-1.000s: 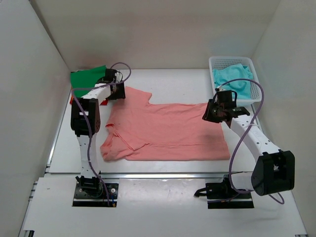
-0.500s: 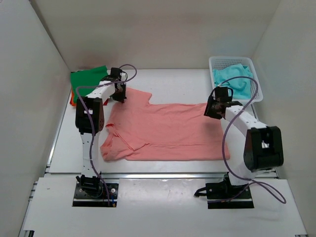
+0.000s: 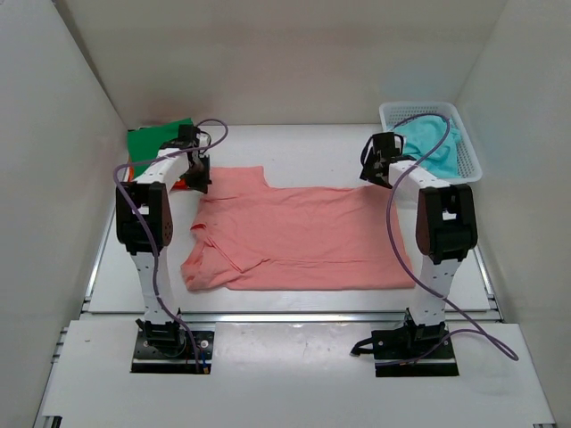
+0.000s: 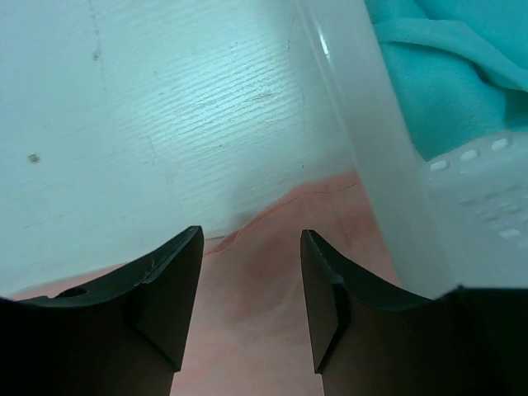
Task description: Fold and stack the t-shirts
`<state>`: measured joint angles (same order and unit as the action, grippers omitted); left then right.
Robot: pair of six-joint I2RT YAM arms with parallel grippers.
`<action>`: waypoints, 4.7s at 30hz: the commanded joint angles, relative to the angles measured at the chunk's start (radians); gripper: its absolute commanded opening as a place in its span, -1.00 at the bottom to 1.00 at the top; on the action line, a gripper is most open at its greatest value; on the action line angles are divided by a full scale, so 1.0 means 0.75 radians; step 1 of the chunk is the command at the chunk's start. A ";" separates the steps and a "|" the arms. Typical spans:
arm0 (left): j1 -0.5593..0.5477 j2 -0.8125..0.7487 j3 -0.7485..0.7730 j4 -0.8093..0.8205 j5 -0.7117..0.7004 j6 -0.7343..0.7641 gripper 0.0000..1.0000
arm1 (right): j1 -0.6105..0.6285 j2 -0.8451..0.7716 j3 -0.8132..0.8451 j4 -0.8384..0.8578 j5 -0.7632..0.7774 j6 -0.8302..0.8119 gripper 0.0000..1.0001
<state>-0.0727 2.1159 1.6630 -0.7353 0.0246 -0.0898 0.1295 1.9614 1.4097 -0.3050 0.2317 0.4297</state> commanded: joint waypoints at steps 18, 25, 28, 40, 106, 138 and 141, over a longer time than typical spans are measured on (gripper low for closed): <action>0.033 -0.097 -0.121 0.215 0.075 -0.078 -0.10 | 0.038 0.124 0.110 -0.072 0.176 0.020 0.05; -0.001 -0.025 -0.105 0.248 0.110 -0.087 0.11 | 0.028 0.120 0.098 -0.068 0.172 0.002 0.05; 0.001 -0.009 -0.111 0.248 0.153 -0.087 0.01 | 0.026 0.115 0.094 -0.062 0.170 0.002 0.05; 0.009 -0.194 -0.156 0.113 0.090 -0.058 -1.00 | 0.022 0.285 0.292 -0.235 0.192 0.039 0.12; -0.040 -1.530 -1.399 0.524 0.147 0.294 -1.00 | 0.042 -0.958 -1.106 0.128 -0.094 0.176 -1.00; -0.206 -1.674 -1.399 0.224 0.190 0.457 -1.00 | 0.005 -1.067 -1.231 0.102 -0.107 0.239 -0.99; -0.238 -1.666 -1.387 0.154 0.162 0.482 -1.00 | 0.003 -1.067 -1.237 0.098 -0.100 0.235 -1.00</action>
<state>-0.2310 0.8814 0.5846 -0.5529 0.1345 0.2451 0.1406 1.1782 0.4915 -0.2420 0.1406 0.6052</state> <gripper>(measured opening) 0.036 0.006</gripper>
